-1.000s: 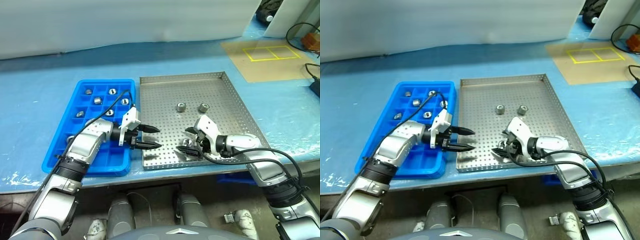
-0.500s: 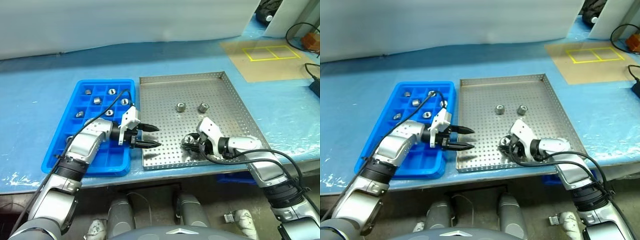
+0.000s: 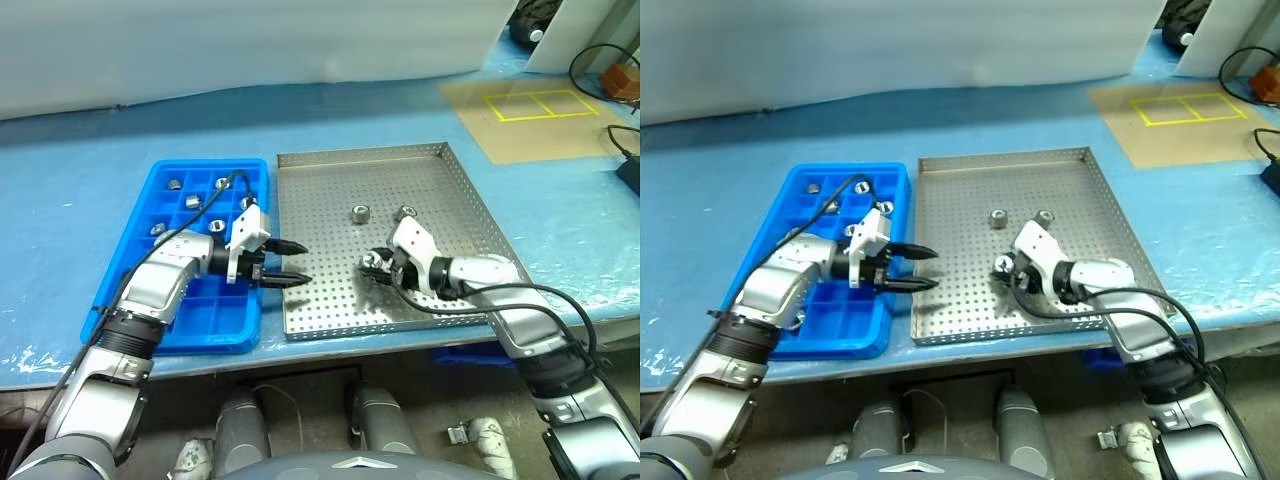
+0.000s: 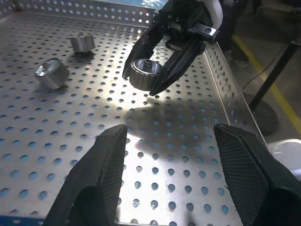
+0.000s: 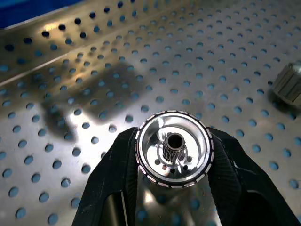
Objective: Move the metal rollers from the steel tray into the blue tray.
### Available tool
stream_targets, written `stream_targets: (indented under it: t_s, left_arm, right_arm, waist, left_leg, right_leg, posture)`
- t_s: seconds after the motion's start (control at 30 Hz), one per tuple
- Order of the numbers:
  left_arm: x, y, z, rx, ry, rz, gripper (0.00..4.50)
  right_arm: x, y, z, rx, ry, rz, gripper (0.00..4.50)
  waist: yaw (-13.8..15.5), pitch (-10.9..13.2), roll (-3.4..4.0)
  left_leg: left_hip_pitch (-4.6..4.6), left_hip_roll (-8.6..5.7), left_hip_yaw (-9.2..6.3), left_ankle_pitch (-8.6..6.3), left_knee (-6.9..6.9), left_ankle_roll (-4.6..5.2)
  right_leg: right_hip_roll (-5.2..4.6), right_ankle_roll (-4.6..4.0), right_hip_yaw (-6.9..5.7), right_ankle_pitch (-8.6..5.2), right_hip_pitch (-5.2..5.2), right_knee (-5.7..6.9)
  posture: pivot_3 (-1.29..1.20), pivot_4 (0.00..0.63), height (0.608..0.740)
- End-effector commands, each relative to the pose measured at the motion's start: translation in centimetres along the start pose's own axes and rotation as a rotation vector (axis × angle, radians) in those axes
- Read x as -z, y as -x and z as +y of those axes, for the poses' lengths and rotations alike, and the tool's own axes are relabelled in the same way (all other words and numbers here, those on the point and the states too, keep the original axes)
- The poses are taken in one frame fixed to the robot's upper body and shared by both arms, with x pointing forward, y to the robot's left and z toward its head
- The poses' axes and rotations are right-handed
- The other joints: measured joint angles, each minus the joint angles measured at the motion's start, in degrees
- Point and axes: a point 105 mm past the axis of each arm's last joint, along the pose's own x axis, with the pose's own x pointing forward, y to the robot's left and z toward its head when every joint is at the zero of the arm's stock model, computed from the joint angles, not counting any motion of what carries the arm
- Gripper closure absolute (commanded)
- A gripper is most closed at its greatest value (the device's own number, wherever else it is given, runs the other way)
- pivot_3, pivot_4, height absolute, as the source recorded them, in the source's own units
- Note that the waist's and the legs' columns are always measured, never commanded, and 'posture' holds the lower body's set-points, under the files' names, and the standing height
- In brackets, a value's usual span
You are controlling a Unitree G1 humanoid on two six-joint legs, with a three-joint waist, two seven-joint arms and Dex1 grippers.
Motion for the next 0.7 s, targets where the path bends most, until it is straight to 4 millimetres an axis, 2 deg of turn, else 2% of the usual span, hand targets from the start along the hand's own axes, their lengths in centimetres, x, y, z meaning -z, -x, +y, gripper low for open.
stream_targets:
  t_s: [0.03, 0.17, 0.3, 0.6, 0.7]
  left_arm:
    - [-1.6, 1.4, 0.3, -0.057, -0.048, -0.034, 1.38]
    - [-2.1, 3.3, 0.8, -0.147, -0.064, -0.018, 1.38]
    - [-2.0, 6.1, 1.2, -0.271, -0.070, 0.012, 1.38]
    - [-1.9, 12.7, 0.0, -0.561, -0.050, 0.076, 1.38]
    - [-1.8, 14.2, -0.7, -0.639, -0.035, 0.089, 1.38]
  right_arm:
    - [-2.9, -0.8, -0.3, -0.034, 0.070, -0.088, 2.87]
    - [-4.7, -2.6, -0.2, -0.085, 0.110, -0.144, 2.87]
    - [-6.0, -4.7, 0.1, -0.142, 0.144, -0.184, 2.87]
    - [-9.3, -8.9, 2.0, -0.275, 0.197, -0.283, 2.87]
    - [-10.6, -10.2, 2.9, -0.312, 0.207, -0.318, 2.87]
  waist:
    - [0.1, 0.0, 0.00]
    - [0.6, 0.0, 0.00]
    - [1.4, 0.0, 0.01]
    - [4.7, 0.0, 0.00]
    - [5.5, 0.0, 0.00]
  left_leg:
    - [-0.01, 0.00, 0.00, 0.00, -0.01, 0.00]
    - [-0.04, 0.02, -0.02, 0.01, -0.07, -0.01]
    - [-0.05, 0.03, -0.04, 0.04, -0.15, -0.07]
    - [-0.24, 0.06, -0.10, 0.12, -0.47, -0.20]
    - [-0.30, 0.07, -0.14, 0.15, -0.54, -0.24]
  right_leg:
    - [0.00, 0.00, -0.02, 0.00, 0.00, 0.00]
    - [-0.01, -0.01, -0.10, 0.00, -0.03, 0.00]
    - [-0.01, -0.02, -0.24, 0.00, -0.08, 0.03]
    - [-0.02, -0.09, -0.35, -0.04, -0.36, 0.02]
    - [-0.02, -0.11, -0.40, -0.05, -0.42, 0.02]
  posture:
    - [-0.24, 0.150, 0.740]
    - [-0.14, 0.150, 0.740]
    - [-0.06, 0.150, 0.740]
    - [0.15, 0.150, 0.740]
    - [0.18, 0.150, 0.740]
